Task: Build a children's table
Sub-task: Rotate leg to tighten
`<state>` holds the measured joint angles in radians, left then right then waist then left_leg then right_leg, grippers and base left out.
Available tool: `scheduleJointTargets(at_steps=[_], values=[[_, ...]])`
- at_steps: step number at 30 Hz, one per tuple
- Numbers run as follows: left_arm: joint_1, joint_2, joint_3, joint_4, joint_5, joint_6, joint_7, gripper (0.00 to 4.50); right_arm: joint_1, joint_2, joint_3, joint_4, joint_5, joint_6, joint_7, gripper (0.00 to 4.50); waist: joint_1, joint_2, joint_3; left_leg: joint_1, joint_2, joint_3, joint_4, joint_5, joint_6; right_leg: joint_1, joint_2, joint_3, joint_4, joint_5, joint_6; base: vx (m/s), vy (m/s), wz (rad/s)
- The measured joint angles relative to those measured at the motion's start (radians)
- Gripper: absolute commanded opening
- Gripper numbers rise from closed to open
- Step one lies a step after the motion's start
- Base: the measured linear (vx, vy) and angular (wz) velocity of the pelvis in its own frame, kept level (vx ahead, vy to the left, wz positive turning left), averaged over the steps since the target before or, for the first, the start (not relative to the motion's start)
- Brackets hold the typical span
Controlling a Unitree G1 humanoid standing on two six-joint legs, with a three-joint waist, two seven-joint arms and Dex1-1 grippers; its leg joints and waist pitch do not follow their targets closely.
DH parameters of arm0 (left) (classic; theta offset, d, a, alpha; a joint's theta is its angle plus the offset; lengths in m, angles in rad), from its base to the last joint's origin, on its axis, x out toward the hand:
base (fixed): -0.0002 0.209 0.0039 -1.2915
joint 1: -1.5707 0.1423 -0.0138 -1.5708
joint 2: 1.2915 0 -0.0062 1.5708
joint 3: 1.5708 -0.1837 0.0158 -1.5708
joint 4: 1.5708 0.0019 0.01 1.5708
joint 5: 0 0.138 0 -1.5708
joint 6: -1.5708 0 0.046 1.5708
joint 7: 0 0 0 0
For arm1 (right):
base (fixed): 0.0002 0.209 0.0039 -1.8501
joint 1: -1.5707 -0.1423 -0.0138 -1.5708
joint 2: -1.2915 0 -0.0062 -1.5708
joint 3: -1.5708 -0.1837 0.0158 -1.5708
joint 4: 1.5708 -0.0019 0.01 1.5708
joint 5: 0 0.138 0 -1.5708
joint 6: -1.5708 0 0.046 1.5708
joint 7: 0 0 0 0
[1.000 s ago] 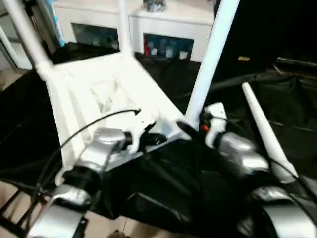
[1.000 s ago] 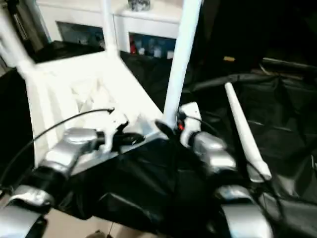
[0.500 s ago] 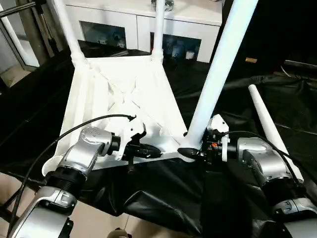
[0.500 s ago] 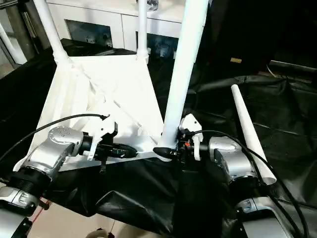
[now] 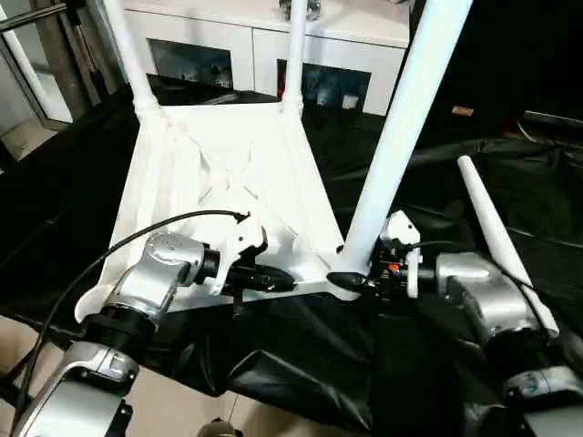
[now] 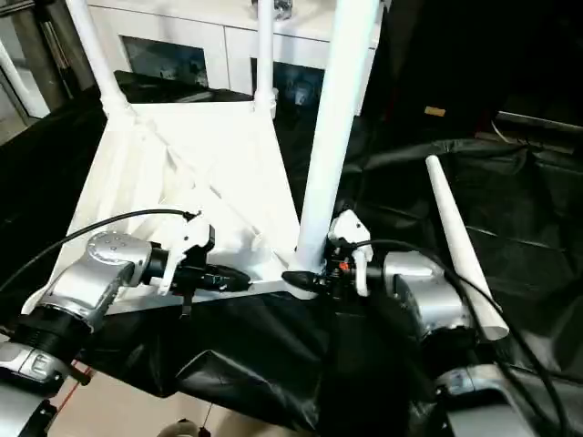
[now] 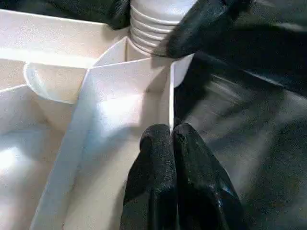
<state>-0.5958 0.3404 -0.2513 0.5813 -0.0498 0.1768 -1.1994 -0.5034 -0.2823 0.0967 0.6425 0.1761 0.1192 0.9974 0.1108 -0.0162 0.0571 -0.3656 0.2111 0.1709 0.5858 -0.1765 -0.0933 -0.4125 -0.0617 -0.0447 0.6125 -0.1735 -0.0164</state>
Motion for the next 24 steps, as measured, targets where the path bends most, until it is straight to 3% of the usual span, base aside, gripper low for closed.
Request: scheduleJointTargets(at_steps=[6,11,13,15,21,24], values=[[-0.051,-0.110,0.020,0.080,0.039,0.032,0.220,0.00,-0.091,0.130,-0.099,0.160,-0.015,-0.018,-0.377,2.82,-0.026,0.000,0.000,0.006,-0.001,-0.001,0.000,0.000,0.000,0.004,0.000,0.001,-0.001,-0.001,0.004,0.000,0.000,0.00],[-0.060,-0.197,0.038,0.099,0.053,0.077,0.367,0.00,-0.162,0.211,-0.157,0.269,-0.022,-0.058,-0.650,2.82,-0.030,0.000,0.000,0.012,-0.002,-0.003,-0.002,0.000,-0.001,0.007,0.000,0.000,-0.002,-0.002,0.005,0.000,0.000,0.00],[-0.061,-0.203,0.039,0.099,0.053,0.080,0.374,0.00,-0.165,0.219,-0.159,0.290,-0.032,-0.095,-0.669,2.82,-0.030,0.000,0.000,0.012,-0.002,-0.003,-0.003,0.000,-0.001,0.007,0.000,0.001,-0.002,-0.002,0.005,0.000,0.000,0.00],[-0.061,-0.203,0.038,0.098,0.053,0.080,0.371,0.00,-0.165,0.219,-0.159,0.304,-0.036,-0.120,-0.660,3.52,-0.030,0.000,0.000,0.012,-0.002,-0.002,-0.004,0.000,-0.001,0.007,0.000,0.001,-0.002,-0.001,0.005,0.000,0.000,0.00],[-0.061,-0.185,0.036,0.091,0.053,0.073,0.338,0.00,-0.166,0.194,-0.143,0.319,-0.057,-0.160,-0.557,3.99,-0.033,0.000,0.000,0.011,-0.002,-0.002,-0.005,0.000,-0.001,0.006,0.000,0.001,-0.002,-0.001,0.004,0.000,0.000,0.00],[-0.059,-0.156,0.027,0.082,0.051,0.056,0.290,0.00,-0.159,0.166,-0.116,0.310,-0.065,-0.169,-0.462,3.99,-0.033,0.000,0.000,0.011,-0.002,-0.001,-0.007,0.000,-0.001,0.005,0.000,0.000,-0.002,0.002,-0.001,0.000,0.000,0.00]])
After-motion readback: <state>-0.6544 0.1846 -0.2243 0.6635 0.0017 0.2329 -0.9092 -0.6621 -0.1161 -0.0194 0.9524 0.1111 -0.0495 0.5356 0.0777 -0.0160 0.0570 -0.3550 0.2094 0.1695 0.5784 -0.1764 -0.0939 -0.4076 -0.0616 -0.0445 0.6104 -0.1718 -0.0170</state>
